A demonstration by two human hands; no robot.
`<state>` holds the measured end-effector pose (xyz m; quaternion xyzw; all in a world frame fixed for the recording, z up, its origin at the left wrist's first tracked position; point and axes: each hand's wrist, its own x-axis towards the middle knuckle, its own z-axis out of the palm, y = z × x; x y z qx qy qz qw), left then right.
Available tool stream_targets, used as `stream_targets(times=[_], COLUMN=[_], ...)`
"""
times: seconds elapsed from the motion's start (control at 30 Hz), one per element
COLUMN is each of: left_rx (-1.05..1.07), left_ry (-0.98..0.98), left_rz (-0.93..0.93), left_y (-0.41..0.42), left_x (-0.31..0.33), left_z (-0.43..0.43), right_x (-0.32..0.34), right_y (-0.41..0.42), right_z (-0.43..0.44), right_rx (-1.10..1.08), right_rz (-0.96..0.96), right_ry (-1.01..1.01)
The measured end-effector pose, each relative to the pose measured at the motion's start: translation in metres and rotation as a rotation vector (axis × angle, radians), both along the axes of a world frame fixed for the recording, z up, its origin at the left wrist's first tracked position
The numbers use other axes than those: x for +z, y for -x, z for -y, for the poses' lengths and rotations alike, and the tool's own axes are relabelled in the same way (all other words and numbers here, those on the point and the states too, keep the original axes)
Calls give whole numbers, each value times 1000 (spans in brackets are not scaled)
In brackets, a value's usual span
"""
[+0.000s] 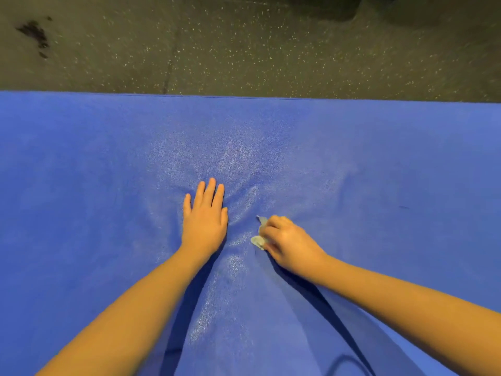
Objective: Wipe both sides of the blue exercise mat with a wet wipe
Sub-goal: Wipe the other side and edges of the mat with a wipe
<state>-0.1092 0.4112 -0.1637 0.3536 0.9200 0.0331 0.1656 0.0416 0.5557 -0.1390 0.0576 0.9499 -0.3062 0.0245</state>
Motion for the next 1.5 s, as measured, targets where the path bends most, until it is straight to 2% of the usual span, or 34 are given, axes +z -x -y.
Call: stream_targets(times=[0.07, 0.13, 0.17, 0.27, 0.37, 0.5, 0.57, 0.67, 0.77, 0.83, 0.9, 0.93, 1.0, 1.03, 1.13, 1.2, 1.23, 1.3, 1.37, 1.4, 1.43, 1.5], left_rx=[-100, -294, -401, -654, -751, -746, -656, -453, -296, -187, -121, -114, -114, -113, -105, -98, -94, -94, -95, -96, -97, -98], left_ry=[125, 265, 331, 531, 665, 721, 640, 316, 3, -82, -111, -111, -121, -128, -128, -129, -136, -142, -145, -144, -148, -156], left_rz=[56, 77, 95, 223, 343, 389, 392, 329, 211, 215, 252, 258, 259, 260, 265, 258, 257, 264, 263, 261, 256, 251], left_y=[1, -3, -8, -24, -37, -48, -51, -64, -89, -101, -103, -103, -102, -103, -103, -102, -101, -102, -101, -101, -102, -102], left_x=[13, 30, 40, 69, 96, 113, 110, 93, 68, 56, 55, 56, 55, 54, 51, 51, 50, 51, 51, 51, 51, 51], left_z=[4, 16, 25, 54, 76, 92, 98, 115, 135, 140, 139, 138, 137, 138, 142, 142, 142, 142, 141, 141, 142, 143], right_x=[7, 11, 10, 2, 5, 16, 17, 21, 21, 21, 15, 16, 19, 21, 41, 47, 48, 40, 39, 42, 47, 62], right_y=[-7, -15, -16, -10, -16, -32, -28, -28, -50, -63, -61, -56, -48, -49, -69, -83, -84, -79, -75, -77, -82, -99], right_z=[19, 32, 33, 22, 27, 45, 38, 36, 58, 58, 48, 44, 43, 49, 84, 92, 88, 78, 78, 84, 93, 110], right_rx=[119, 214, 193, -76, -68, 151, 71, -183, 3, 96, 60, -23, -195, -192, 95, 292, 306, 144, -56, -82, -42, 177], right_rz=[107, 151, 130, 23, -34, 119, 163, 177, 120, 162, 60, 46, 86, 112, 88, 114, 95, 22, -5, -25, -28, 30], right_ry=[22, 25, 17, -15, -47, 47, 47, 20, 35, 67, -54, -119, -154, -108, 130, 150, 97, -18, -19, 15, 74, 185])
